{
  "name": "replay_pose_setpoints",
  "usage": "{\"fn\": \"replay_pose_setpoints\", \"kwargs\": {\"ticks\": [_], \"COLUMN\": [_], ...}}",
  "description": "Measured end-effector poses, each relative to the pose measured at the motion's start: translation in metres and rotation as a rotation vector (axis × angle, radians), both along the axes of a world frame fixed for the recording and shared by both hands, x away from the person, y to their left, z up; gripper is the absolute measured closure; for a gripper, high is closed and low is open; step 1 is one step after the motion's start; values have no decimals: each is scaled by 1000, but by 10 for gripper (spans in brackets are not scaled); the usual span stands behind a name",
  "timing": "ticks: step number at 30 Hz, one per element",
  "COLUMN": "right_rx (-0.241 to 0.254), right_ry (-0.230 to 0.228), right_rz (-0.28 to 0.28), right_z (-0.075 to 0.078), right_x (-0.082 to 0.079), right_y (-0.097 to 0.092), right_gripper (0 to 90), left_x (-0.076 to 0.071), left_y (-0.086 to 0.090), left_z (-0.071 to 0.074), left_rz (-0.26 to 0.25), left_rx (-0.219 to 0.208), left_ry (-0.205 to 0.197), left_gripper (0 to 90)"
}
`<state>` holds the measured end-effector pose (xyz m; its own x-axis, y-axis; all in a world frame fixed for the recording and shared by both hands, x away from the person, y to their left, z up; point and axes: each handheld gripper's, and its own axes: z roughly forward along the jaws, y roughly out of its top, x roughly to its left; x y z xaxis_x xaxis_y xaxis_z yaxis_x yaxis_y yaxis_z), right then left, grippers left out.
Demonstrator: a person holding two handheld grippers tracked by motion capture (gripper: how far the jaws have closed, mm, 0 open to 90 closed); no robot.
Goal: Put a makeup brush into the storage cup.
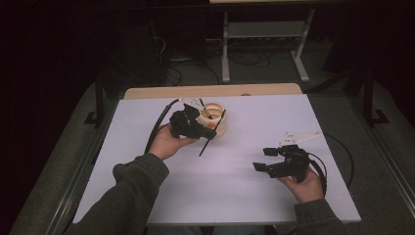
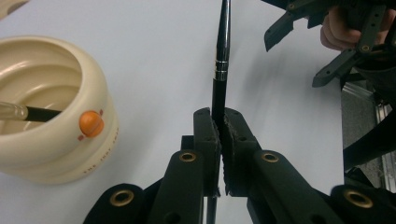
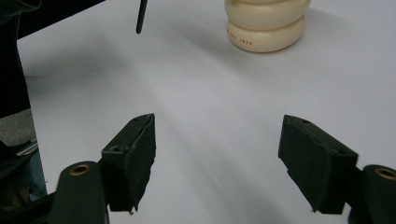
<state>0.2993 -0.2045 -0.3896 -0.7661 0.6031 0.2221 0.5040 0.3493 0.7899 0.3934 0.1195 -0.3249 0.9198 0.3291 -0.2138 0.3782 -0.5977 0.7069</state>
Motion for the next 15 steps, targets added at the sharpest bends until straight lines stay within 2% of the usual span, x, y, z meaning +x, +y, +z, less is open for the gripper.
{"fn": "replay_pose_setpoints", "kwargs": {"ticks": [7, 15], "right_rx": [-3, -4], "right_ry": [1, 1], "right_rz": [-9, -11], "right_z": [0, -1], "right_x": [1, 1], "right_y": [-1, -2], "right_gripper": [262, 262], "left_x": [10, 23], "left_y": [-2, 0], "left_z": [11, 20], "left_rz": [13, 41], "left_rx": [-3, -19], "left_ry": [-13, 0], "left_gripper": [858, 859]}}
